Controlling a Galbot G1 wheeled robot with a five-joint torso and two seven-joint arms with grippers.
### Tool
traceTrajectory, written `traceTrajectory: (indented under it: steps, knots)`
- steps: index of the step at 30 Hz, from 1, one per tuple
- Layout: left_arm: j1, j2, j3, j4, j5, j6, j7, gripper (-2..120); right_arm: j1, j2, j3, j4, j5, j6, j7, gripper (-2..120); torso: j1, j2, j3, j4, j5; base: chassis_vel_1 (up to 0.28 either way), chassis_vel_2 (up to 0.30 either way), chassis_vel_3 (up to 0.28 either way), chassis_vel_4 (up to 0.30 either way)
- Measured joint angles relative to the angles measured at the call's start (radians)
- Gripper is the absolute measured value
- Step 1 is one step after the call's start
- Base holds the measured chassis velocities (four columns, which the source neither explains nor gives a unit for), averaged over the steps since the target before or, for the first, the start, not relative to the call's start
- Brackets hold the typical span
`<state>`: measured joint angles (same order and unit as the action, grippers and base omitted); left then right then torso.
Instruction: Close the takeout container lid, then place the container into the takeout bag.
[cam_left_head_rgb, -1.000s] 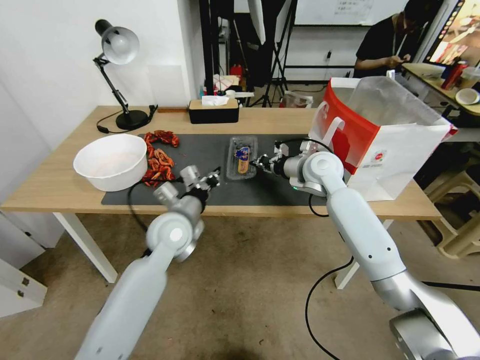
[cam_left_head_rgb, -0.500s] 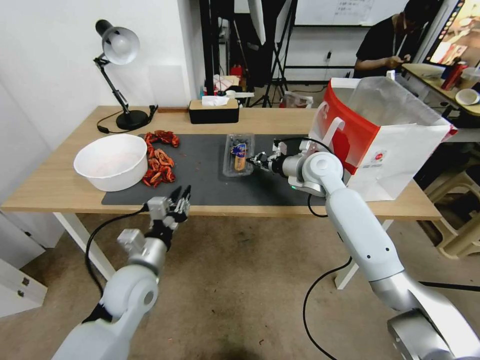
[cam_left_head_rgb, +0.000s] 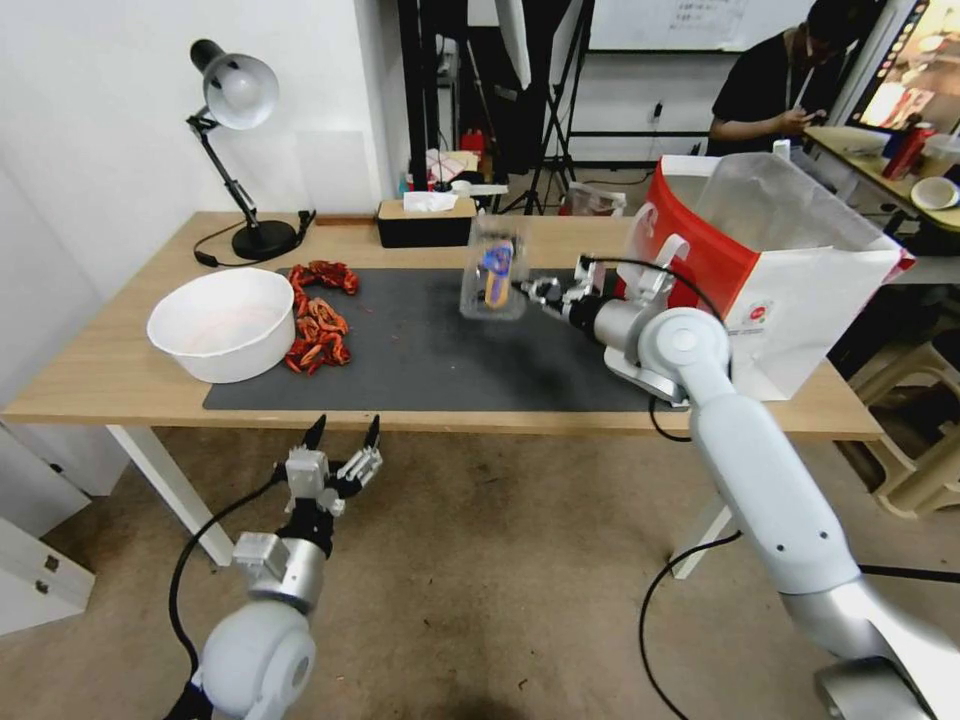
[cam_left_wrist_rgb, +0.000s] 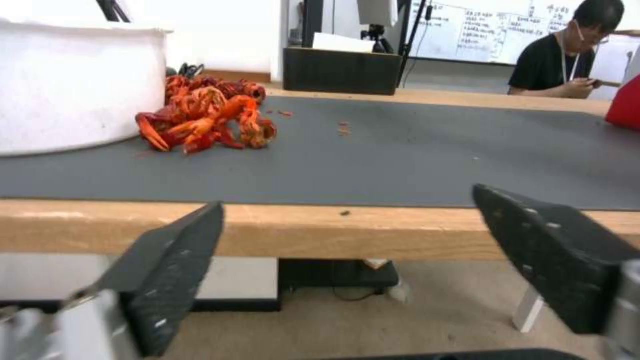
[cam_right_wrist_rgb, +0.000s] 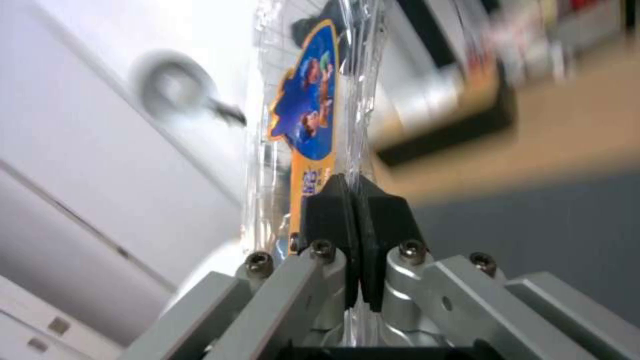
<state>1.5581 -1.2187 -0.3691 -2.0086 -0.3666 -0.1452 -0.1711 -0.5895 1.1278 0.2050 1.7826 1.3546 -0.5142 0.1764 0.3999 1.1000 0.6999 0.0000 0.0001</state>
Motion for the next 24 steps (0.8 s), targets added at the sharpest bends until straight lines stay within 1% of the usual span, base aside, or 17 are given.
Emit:
traceTrajectory:
  steps: [1, 2, 4, 6, 8, 10, 12, 14, 16, 18, 19, 21, 22, 24]
  knots:
    - [0.005, -0.005, 0.000, -0.001, 0.004, -0.002, -0.001, 98, -0.003, -0.017, 0.006, 0.029, -0.037, 0.028, -0.019, 0, 0.000, 0.000, 0.000, 0.0001, 0.0002, 0.000, 0.000, 0.000, 0.000]
    - [0.013, -0.010, 0.000, -0.001, 0.011, -0.007, -0.002, 99, -0.007, -0.051, 0.018, 0.082, -0.081, 0.071, -0.032, 0, 0.000, 0.000, 0.000, -0.0003, 0.0001, 0.000, 0.000, 0.000, 0.000]
    - [0.016, -0.011, 0.000, -0.002, 0.013, -0.009, -0.003, 99, -0.009, -0.063, 0.023, 0.103, -0.091, 0.086, -0.030, 0, 0.000, 0.000, 0.000, -0.0003, -0.0002, 0.000, 0.000, 0.000, 0.000]
    - [0.034, -0.012, -0.001, -0.007, 0.014, -0.015, -0.005, 100, -0.023, -0.135, 0.054, 0.185, -0.136, 0.145, -0.013, 0, 0.000, 0.000, 0.000, 0.0002, 0.0000, 0.000, 0.000, 0.000, 0.000]
    - [0.036, -0.012, -0.002, -0.007, 0.014, -0.017, -0.005, 100, -0.026, -0.146, 0.058, 0.194, -0.144, 0.152, -0.010, 0, 0.000, 0.000, 0.000, 0.0002, 0.0000, 0.000, 0.000, 0.000, 0.000]
    - [0.039, -0.009, -0.002, -0.011, 0.012, -0.022, -0.005, 100, -0.051, -0.220, 0.098, 0.245, -0.196, 0.189, 0.018, 0, 0.000, 0.000, 0.000, -0.0003, 0.0002, 0.000, 0.000, 0.000, 0.000]
    - [0.039, -0.009, -0.002, -0.012, 0.012, -0.022, -0.005, 100, -0.057, -0.233, 0.106, 0.254, -0.205, 0.193, 0.027, 0, 0.000, 0.000, 0.000, -0.0003, 0.0001, 0.000, 0.000, 0.000, 0.000]
    - [0.037, -0.007, 0.004, -0.019, 0.011, -0.021, -0.004, 100, -0.091, -0.286, 0.160, 0.278, -0.249, 0.219, 0.055, 0, 0.000, 0.000, 0.000, 0.0000, 0.0002, 0.000, 0.000, 0.000, 0.000]
    - [0.036, -0.007, 0.006, -0.019, 0.011, -0.021, -0.004, 100, -0.101, -0.300, 0.176, 0.281, -0.268, 0.226, 0.062, 0, 0.000, 0.000, 0.000, -0.0002, 0.0001, 0.000, 0.000, 0.000, 0.000]
    - [0.035, -0.006, 0.010, -0.019, 0.011, -0.019, -0.004, 100, -0.124, -0.337, 0.227, 0.279, -0.328, 0.248, 0.088, 0, 0.000, 0.000, 0.000, -0.0001, 0.0002, 0.000, 0.000, 0.000, 0.000]
    - [0.035, -0.006, 0.010, -0.019, 0.011, -0.019, -0.004, 100, -0.124, -0.337, 0.227, 0.279, -0.328, 0.248, 0.088, 0, 0.000, 0.000, 0.000, -0.0001, 0.0002, 0.000, 0.000, 0.000, 0.000]
    - [0.035, -0.006, 0.012, -0.019, 0.010, -0.018, -0.004, 100, -0.141, -0.363, 0.269, 0.267, -0.357, 0.252, 0.109, 0, 0.000, 0.000, 0.000, 0.0000, 0.0001, 0.000, 0.000, 0.000, 0.000]
    - [0.035, -0.006, 0.012, -0.019, 0.010, -0.018, -0.004, 100, -0.141, -0.363, 0.269, 0.267, -0.357, 0.252, 0.109, 0, 0.000, 0.000, 0.000, 0.0000, 0.0001, 0.000, 0.000, 0.000, 0.000]
    - [0.033, -0.002, 0.013, -0.018, 0.008, -0.016, -0.003, 100, -0.163, -0.391, 0.319, 0.246, -0.368, 0.237, 0.137, 0, 0.000, 0.000, 0.000, -0.0002, 0.0001, 0.000, 0.000, 0.000, 0.000]
